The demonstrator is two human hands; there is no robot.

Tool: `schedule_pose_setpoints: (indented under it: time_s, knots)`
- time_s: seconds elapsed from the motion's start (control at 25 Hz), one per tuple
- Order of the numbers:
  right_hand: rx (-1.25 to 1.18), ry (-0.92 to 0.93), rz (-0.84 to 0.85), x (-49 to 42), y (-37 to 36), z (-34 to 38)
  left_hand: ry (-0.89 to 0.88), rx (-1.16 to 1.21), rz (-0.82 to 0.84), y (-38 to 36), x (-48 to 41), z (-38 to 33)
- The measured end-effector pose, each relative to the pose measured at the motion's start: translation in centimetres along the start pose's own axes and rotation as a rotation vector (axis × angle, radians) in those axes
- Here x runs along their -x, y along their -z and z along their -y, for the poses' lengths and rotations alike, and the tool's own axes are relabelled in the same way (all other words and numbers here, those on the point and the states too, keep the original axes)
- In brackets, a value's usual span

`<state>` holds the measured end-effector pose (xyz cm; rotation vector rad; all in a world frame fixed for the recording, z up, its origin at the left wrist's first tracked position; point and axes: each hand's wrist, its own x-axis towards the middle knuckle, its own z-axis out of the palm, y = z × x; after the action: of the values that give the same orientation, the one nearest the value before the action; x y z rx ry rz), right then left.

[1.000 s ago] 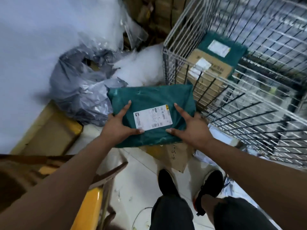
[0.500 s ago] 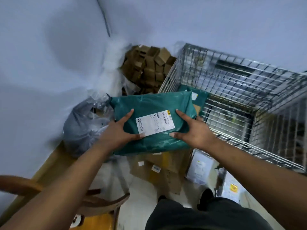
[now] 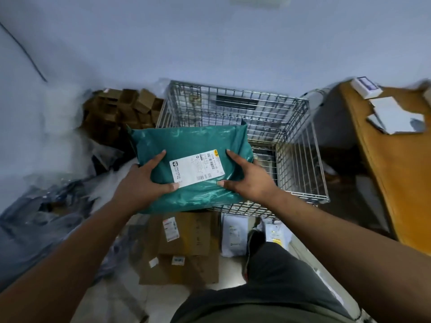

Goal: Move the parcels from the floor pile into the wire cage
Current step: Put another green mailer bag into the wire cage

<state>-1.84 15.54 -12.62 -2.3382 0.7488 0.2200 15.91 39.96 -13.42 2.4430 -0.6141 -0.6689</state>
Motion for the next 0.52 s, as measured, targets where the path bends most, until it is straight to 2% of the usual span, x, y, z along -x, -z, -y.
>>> schedule_pose_setpoints:
  time_s: [0.24, 0.52]
  knots:
    - [-0.047, -0.074, -0.022, -4.4, 3.8, -5.8, -0.074, 0.017, 0.026, -4.4, -6.6, -4.9]
    - [-0.098, -0.111, -0.002, -15.4, 5.6, -14.8, 0.030, 0.010, 0.066, -12.1, -17.8, -8.7]
